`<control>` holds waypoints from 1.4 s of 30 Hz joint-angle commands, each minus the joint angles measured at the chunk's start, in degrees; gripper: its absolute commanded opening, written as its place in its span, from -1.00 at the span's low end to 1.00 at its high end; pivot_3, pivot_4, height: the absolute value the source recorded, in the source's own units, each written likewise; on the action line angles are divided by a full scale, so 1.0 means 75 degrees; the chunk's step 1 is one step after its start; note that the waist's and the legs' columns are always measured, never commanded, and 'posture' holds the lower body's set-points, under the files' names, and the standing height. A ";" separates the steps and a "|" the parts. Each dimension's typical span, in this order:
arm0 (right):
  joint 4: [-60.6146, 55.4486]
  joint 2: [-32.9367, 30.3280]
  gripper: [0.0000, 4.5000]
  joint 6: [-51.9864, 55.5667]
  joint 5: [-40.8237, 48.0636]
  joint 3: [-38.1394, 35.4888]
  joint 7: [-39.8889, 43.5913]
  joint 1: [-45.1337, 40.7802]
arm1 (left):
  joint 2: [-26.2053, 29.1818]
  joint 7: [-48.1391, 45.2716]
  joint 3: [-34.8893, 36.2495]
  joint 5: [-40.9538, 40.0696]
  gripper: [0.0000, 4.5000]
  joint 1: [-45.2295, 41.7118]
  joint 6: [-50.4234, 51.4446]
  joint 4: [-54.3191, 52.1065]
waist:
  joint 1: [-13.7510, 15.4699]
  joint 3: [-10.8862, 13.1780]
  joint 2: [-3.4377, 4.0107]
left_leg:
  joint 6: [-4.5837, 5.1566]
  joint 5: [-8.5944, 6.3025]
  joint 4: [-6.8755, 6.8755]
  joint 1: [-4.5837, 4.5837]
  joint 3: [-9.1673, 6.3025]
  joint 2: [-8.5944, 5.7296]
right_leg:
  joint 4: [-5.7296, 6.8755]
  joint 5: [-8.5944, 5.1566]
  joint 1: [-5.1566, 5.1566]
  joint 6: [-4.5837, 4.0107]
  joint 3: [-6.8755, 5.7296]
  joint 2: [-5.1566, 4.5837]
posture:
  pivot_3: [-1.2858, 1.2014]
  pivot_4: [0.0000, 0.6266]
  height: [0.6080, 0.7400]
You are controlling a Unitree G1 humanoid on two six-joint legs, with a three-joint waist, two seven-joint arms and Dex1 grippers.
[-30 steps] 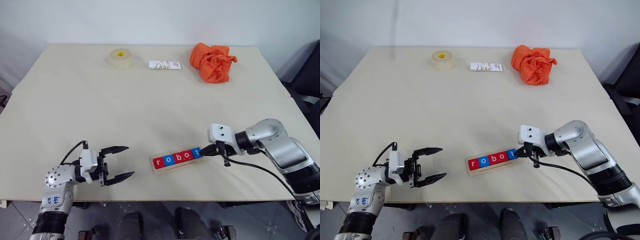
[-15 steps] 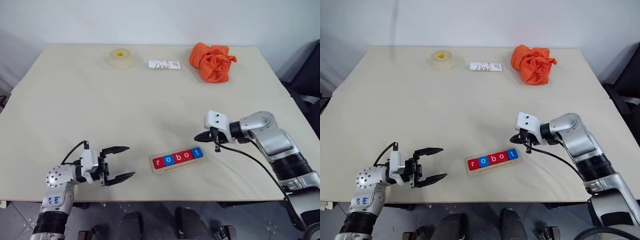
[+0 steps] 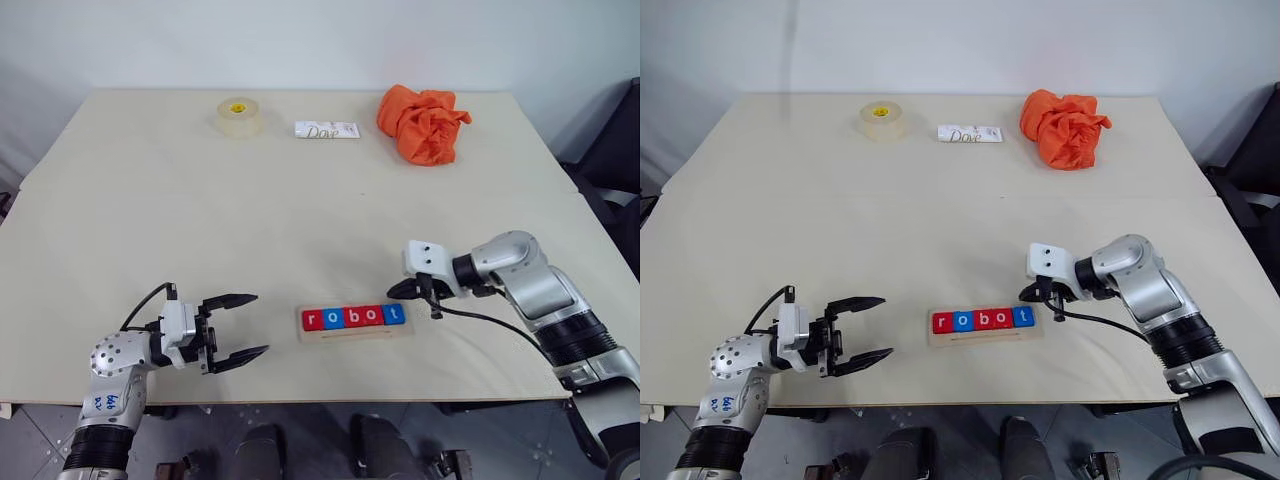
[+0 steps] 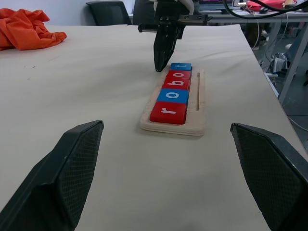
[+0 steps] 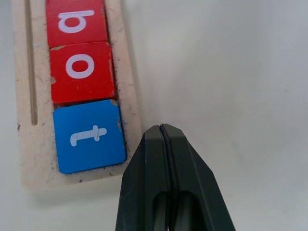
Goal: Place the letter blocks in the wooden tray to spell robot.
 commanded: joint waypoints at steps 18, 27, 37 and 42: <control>-0.0466 -0.0899 -0.72 -0.0693 0.1454 -0.2290 0.0318 0.1207 | 0.0328 0.1238 0.0502 0.0162 1.00 -0.0598 0.0704 0.0063 | 0.0090 0.0000 0.0000 | 0.0000 0.0000 -0.0001 -0.0004 -0.0007 -0.0002 | -0.0006 0.0001 0.0003 0.0002 -0.0006 -0.0002 | 0.03 -0.52 1.00; 0.0345 -0.1455 0.61 -0.2153 0.2888 -0.3869 0.1817 0.2670 | 0.0685 0.1099 0.0936 -0.0423 1.00 -0.0625 0.1214 -0.0276 | 0.0055 0.0000 0.0000 | -0.0001 -0.0002 0.0002 0.0011 0.0001 0.0001 | -0.0009 0.0003 0.0018 0.0006 -0.0007 0.0005 | 0.03 -0.52 1.00; 0.1262 -0.1820 0.99 -0.2497 0.3131 -0.4005 0.2230 0.2802 | 0.1048 0.0193 0.1313 -0.0792 1.00 -0.0374 0.1197 -0.0357 | -0.0001 0.0000 0.0000 | -0.0004 0.0002 -0.0010 0.0053 0.0015 0.0005 | -0.0002 0.0000 0.0037 0.0001 0.0011 0.0009 | 0.03 -0.52 1.00; 0.1382 -0.1923 0.99 -0.2518 0.3252 -0.3986 0.2255 0.2700 | 0.1112 0.0034 0.1492 -0.0908 1.00 -0.0328 0.1210 -0.0404 | 0.0004 0.0000 0.0000 | -0.0004 0.0002 -0.0008 0.0053 0.0019 0.0003 | -0.0002 0.0001 0.0038 0.0002 0.0016 0.0005 | 0.03 -0.52 1.00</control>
